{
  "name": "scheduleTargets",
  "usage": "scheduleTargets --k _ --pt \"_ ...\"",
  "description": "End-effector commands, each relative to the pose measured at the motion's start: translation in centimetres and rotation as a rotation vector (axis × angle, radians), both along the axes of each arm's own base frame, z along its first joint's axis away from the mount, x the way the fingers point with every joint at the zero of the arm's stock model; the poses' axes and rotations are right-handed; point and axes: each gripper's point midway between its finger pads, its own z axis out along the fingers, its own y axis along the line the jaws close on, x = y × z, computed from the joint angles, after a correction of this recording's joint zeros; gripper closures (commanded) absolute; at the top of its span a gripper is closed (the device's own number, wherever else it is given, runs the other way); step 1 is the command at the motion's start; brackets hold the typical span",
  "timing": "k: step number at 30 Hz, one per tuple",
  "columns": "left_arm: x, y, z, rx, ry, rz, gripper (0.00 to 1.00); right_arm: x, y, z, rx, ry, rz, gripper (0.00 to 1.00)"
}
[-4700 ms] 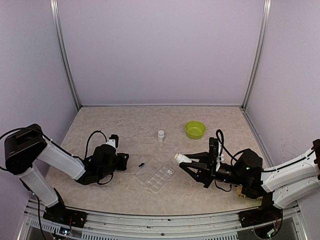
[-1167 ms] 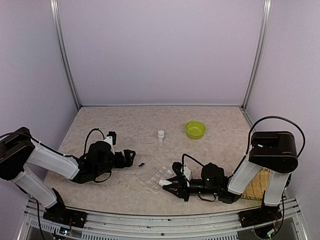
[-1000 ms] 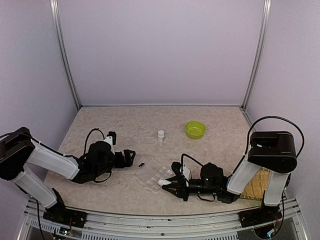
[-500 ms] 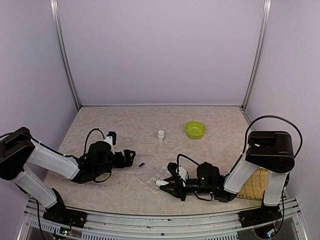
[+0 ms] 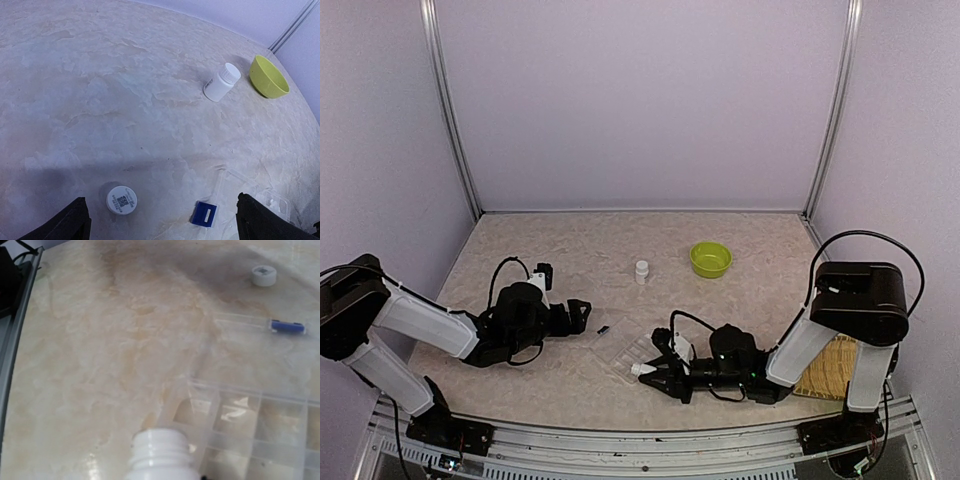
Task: Sort the pills into containers
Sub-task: Pour the pill into the compartment of the pill container.
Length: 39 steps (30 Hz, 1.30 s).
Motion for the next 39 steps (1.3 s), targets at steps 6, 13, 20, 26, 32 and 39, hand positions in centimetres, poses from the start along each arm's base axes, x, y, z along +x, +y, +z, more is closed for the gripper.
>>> scheduleTargets --k 6,13,20,26,32,39 --pt "0.1 -0.4 0.2 -0.021 -0.008 -0.004 0.01 0.0 0.3 -0.7 -0.026 0.003 0.009 0.76" --pt "0.0 -0.3 0.1 -0.021 -0.006 -0.004 0.01 0.1 0.2 -0.8 -0.037 0.004 0.006 0.76" --pt "0.0 -0.3 -0.1 -0.022 -0.003 -0.004 0.01 0.1 0.2 -1.1 -0.052 0.010 0.006 0.77" --pt "-0.1 -0.3 -0.1 -0.022 -0.002 -0.004 0.01 0.0 0.1 -1.2 -0.061 0.012 0.010 0.77" --pt "-0.1 -0.3 -0.2 -0.023 0.000 -0.005 0.01 0.1 0.1 -1.4 -0.074 0.015 0.007 0.77" --pt "-0.1 -0.3 -0.2 -0.026 -0.001 -0.004 0.01 0.2 0.0 -1.7 -0.095 0.018 -0.003 0.77"
